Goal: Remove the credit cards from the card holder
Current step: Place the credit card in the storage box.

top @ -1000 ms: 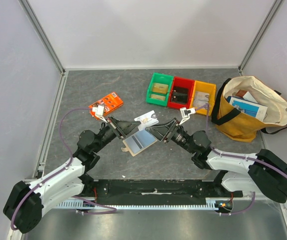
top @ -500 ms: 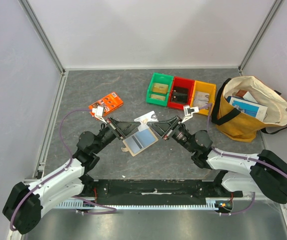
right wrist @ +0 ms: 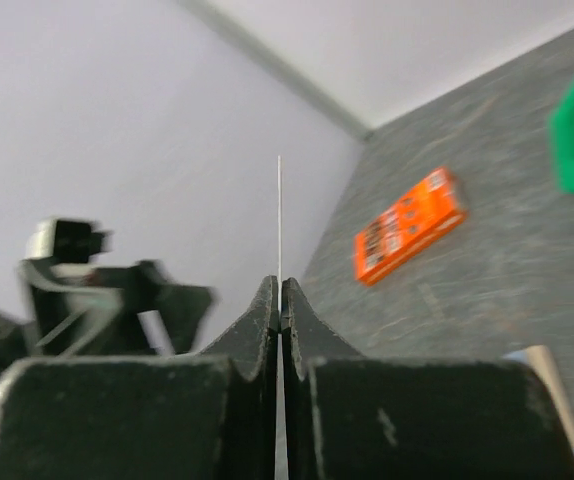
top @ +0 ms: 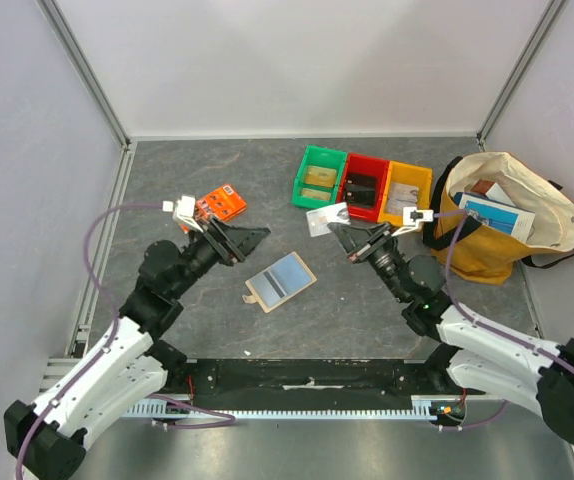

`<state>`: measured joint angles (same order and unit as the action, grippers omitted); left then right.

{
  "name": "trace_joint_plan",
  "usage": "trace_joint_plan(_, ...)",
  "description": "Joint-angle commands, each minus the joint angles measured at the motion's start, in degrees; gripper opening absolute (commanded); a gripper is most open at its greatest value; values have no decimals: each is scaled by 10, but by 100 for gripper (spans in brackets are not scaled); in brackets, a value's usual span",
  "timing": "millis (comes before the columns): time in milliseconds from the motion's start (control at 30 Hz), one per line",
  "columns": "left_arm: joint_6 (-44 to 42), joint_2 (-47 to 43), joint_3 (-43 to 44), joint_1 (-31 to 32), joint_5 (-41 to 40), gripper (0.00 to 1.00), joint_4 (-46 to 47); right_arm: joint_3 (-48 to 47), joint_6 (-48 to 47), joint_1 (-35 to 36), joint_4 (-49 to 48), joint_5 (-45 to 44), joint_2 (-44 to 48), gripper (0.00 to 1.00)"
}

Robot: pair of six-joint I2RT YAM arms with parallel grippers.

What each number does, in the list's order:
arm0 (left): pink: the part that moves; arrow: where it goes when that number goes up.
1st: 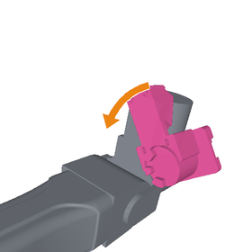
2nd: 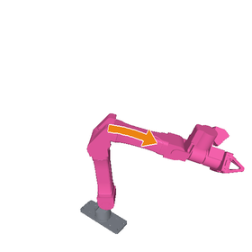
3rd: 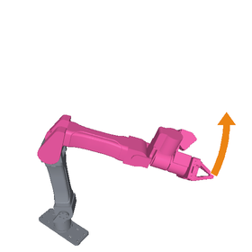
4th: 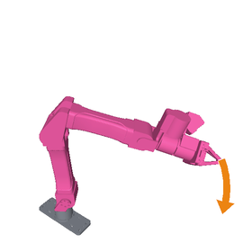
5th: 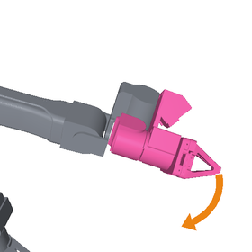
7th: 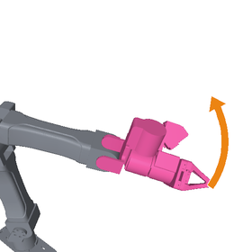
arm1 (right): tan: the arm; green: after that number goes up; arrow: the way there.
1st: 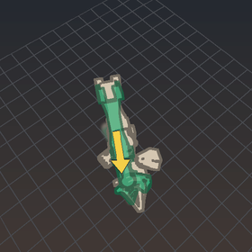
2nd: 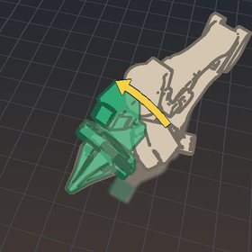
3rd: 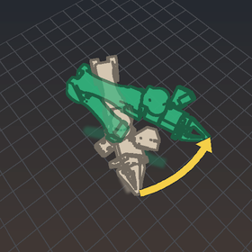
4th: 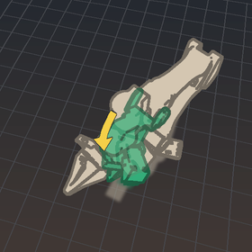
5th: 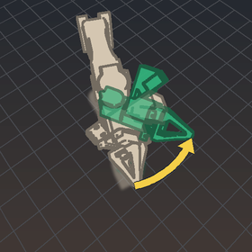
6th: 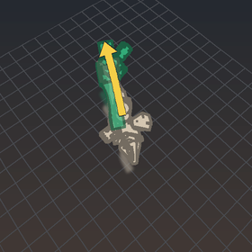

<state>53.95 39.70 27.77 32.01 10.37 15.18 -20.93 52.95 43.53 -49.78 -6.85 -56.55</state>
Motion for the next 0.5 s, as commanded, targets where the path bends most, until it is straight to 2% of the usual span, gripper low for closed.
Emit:
trace_joint_plan(0,-139,-8,116,-51,-11,81,-222,-36,-58,-44,176,-123,53,0)
trace_joint_plan(133,-207,13,179,-120,4,91,-339,-87,-139,-71,264,-224,45,0)
trace_joint_plan(233,-257,32,195,-170,18,94,-378,-125,-188,-90,298,-290,1,0)
trace_joint_plan(333,-287,30,185,-174,-15,95,-379,-140,-225,-107,291,-336,-37,0)
trace_joint_plan(467,-312,0,157,-172,-79,94,-381,-162,-234,-153,276,-347,-105,0)
